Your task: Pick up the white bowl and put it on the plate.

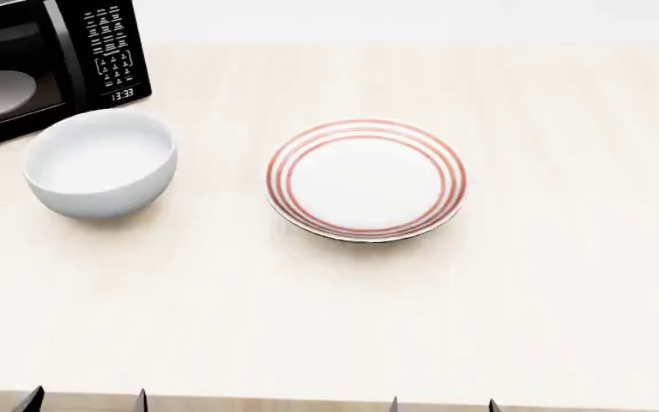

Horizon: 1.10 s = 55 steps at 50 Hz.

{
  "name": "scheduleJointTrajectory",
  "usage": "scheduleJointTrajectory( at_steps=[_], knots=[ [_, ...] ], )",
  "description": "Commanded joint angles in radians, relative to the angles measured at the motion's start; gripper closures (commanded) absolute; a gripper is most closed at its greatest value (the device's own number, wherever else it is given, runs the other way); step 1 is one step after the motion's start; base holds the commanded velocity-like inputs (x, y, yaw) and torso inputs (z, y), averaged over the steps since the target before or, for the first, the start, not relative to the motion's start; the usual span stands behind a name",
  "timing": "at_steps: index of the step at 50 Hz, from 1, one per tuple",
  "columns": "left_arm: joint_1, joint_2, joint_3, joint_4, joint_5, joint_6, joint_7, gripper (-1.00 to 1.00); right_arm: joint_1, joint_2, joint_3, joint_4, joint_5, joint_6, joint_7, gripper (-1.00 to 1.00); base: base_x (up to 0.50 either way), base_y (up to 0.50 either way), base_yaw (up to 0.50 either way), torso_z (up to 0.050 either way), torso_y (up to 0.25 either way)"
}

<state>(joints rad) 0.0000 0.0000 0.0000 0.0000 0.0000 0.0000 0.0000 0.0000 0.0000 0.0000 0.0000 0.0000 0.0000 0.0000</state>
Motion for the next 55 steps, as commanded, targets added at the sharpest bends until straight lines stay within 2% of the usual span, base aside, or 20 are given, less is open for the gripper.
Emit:
scheduleJointTrajectory(
  at_steps=[1, 13, 14, 39, 45, 48, 50, 55],
  knots=[
    [0.010, -0.025, 0.049, -0.012, 0.064, 0.033, -0.041, -1.00, 0.000, 0.014, -0.014, 0.014, 0.028, -0.016, 0.017, -1.00, 0.00, 0.00, 0.00, 0.000, 0.000],
    [-0.008, -0.049, 0.072, -0.036, 0.029, 0.038, -0.069, -1.00, 0.006, 0.047, -0.056, -0.005, 0.068, 0.021, 0.058, -1.00, 0.00, 0.00, 0.00, 0.000, 0.000],
    [-0.007, -0.018, 0.035, -0.035, 0.078, 0.046, -0.041, -1.00, 0.002, 0.007, -0.011, -0.012, 0.027, 0.026, 0.013, -1.00, 0.00, 0.00, 0.00, 0.000, 0.000],
    [0.005, -0.073, 0.097, -0.002, 0.026, 0.030, -0.095, -1.00, -0.011, 0.071, -0.094, -0.039, 0.037, 0.014, 0.102, -1.00, 0.00, 0.00, 0.00, 0.000, 0.000],
    [0.054, -0.094, 0.117, 0.103, 0.076, 0.026, -0.123, -1.00, -0.043, 0.086, -0.092, -0.196, 0.038, 0.071, 0.126, -1.00, 0.00, 0.00, 0.00, 0.000, 0.000],
    [0.076, -0.104, 0.121, 0.207, 0.117, -0.005, -0.144, -1.00, -0.062, 0.100, -0.104, -0.343, -0.014, 0.127, 0.157, -1.00, 0.00, 0.00, 0.00, 0.000, 0.000],
    [0.091, -0.100, 0.111, 0.292, 0.078, -0.054, -0.127, -1.00, -0.073, 0.106, -0.103, -0.443, -0.016, 0.172, 0.160, -1.00, 0.00, 0.00, 0.00, 0.000, 0.000],
    [0.119, -0.113, 0.139, 0.423, 0.164, -0.095, -0.158, -1.00, -0.091, 0.119, -0.113, -0.620, -0.023, 0.258, 0.165, -1.00, 0.00, 0.00, 0.00, 0.000, 0.000]
  ],
)
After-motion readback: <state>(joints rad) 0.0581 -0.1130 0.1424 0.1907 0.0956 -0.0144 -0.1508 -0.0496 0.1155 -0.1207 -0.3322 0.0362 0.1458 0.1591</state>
